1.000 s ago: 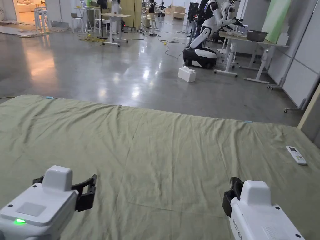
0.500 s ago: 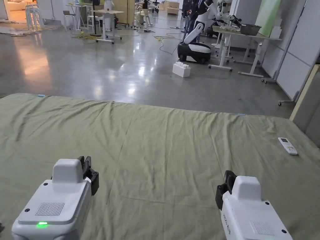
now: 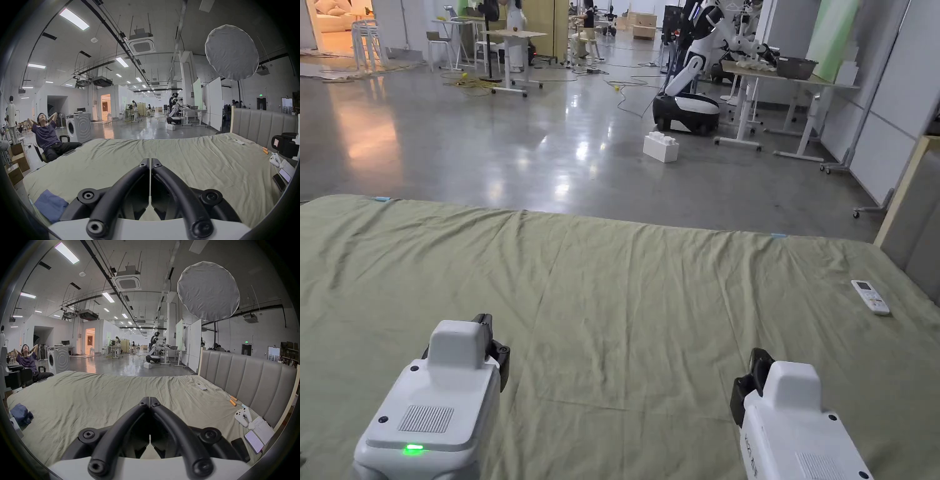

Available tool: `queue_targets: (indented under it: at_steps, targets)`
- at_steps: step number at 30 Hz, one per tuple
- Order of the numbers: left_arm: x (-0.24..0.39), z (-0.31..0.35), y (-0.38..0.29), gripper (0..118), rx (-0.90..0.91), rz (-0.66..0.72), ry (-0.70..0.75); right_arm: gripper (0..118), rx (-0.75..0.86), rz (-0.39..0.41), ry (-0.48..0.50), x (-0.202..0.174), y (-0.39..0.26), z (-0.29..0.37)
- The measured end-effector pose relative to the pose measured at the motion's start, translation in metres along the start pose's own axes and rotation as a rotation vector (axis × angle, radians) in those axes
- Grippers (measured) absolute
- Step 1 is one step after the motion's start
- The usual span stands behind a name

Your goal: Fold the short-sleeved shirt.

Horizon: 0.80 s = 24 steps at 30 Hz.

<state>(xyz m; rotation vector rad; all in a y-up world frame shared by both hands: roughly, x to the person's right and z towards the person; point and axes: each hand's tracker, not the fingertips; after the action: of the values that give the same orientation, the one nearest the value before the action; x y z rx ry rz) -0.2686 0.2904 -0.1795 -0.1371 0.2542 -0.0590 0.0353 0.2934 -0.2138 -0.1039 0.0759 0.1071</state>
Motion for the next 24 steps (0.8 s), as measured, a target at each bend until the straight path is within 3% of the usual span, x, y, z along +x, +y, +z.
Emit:
queue_targets:
  at_steps: [15, 16, 17, 19, 20, 21, 23, 24]
  targets:
    - [-0.0004, 0.0037, -0.0004, 2, -0.011, -0.004, -0.03, 1, -0.026, -0.004, 0.021, -0.0015, -0.0009, -0.0008]
    - [0.0008, 0.0044, -0.0011, 7, 0.0, -0.007, -0.024, 3, -0.03, -0.015, 0.024, -0.0013, -0.0015, -0.0015]
    - [0.0013, 0.0048, -0.0013, 18, 0.008, -0.01, -0.023, 13, -0.028, -0.011, 0.02, -0.0015, -0.0015, -0.0019]
    - [0.0014, 0.0045, 0.0007, 56, 0.002, -0.006, -0.037, 58, -0.027, 0.004, 0.004, -0.003, -0.0019, -0.0036]
    - [0.0016, 0.0043, 0.0013, 70, 0.003, -0.003, -0.039, 70, -0.025, 0.009, -0.004, -0.003, -0.002, -0.0042]
    - [0.002, 0.0046, 0.0015, 81, 0.009, -0.001, -0.038, 74, -0.029, -0.006, -0.013, -0.0022, -0.003, -0.0044]
    - [0.0038, 0.0061, 0.0023, 90, 0.038, -0.015, -0.016, 81, -0.016, 0.001, -0.026, -0.0024, -0.0022, -0.0036]
    - [0.0045, 0.0065, 0.0028, 97, 0.045, -0.023, -0.005, 91, -0.011, 0.005, -0.032, -0.0021, -0.0022, -0.0038]
